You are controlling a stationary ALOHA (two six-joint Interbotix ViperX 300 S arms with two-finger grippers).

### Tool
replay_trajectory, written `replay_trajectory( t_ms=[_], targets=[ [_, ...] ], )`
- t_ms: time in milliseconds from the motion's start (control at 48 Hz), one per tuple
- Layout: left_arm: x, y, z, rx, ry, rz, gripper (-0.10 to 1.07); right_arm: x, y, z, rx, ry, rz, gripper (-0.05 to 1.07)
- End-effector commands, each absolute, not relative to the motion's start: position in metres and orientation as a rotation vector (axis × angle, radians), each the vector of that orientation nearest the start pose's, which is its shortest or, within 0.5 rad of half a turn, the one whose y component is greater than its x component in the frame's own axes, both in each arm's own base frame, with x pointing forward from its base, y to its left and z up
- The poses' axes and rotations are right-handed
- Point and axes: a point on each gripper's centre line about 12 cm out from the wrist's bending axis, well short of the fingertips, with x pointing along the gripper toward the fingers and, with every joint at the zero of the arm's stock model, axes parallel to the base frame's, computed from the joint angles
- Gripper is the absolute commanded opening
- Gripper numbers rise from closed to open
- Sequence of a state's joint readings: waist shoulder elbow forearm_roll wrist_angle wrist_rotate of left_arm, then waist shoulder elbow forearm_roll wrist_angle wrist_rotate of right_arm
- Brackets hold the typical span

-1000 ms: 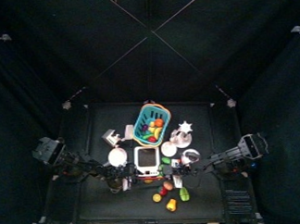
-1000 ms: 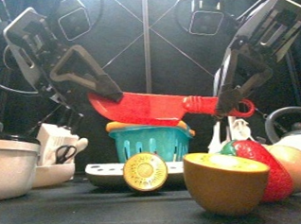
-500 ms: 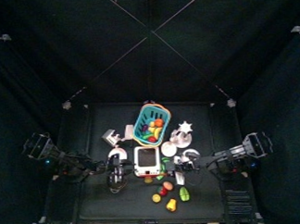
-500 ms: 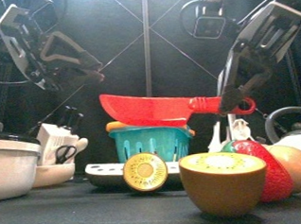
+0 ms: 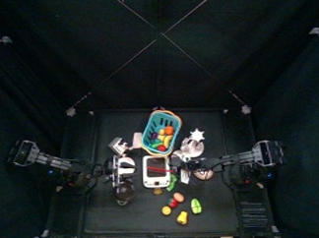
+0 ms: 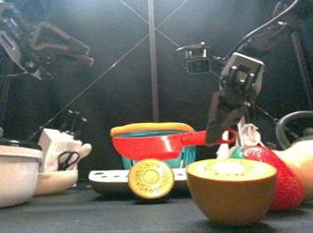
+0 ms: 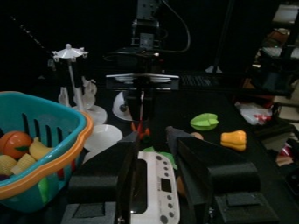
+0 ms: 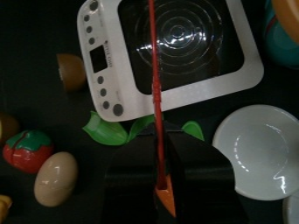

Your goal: Drop knife onto stove

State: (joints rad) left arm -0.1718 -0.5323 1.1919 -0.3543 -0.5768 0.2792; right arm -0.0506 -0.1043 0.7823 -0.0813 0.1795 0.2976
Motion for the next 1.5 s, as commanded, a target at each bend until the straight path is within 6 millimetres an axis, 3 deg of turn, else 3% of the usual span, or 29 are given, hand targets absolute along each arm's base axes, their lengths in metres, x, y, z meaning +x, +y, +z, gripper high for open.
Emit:
replay_trajectory(
  t_ms=[0, 396, 833, 1125, 1479],
  targets=[
    [0.253, -0.021, 0.219, 0.021, 0.129, 0.006, 0.73, 0.343, -0.025, 0.163, 0.252, 0.817, -0.175, 0.15],
    [0.249, -0.022, 0.213, 0.031, 0.145, -0.006, 0.73, 0.346, -0.03, 0.155, 0.295, 0.894, -0.21, 0.42],
    [0.249, -0.022, 0.212, 0.028, 0.149, -0.005, 0.73, 0.357, -0.04, 0.145, 0.304, 0.943, -0.239, 0.51],
    [0.249, -0.022, 0.21, 0.029, 0.155, -0.005, 0.73, 0.359, -0.041, 0.152, 0.299, 0.921, -0.237, 0.65],
    [0.248, -0.022, 0.208, 0.03, 0.161, -0.006, 0.73, 0.366, -0.042, 0.166, 0.29, 0.881, -0.228, 0.67]
  ],
)
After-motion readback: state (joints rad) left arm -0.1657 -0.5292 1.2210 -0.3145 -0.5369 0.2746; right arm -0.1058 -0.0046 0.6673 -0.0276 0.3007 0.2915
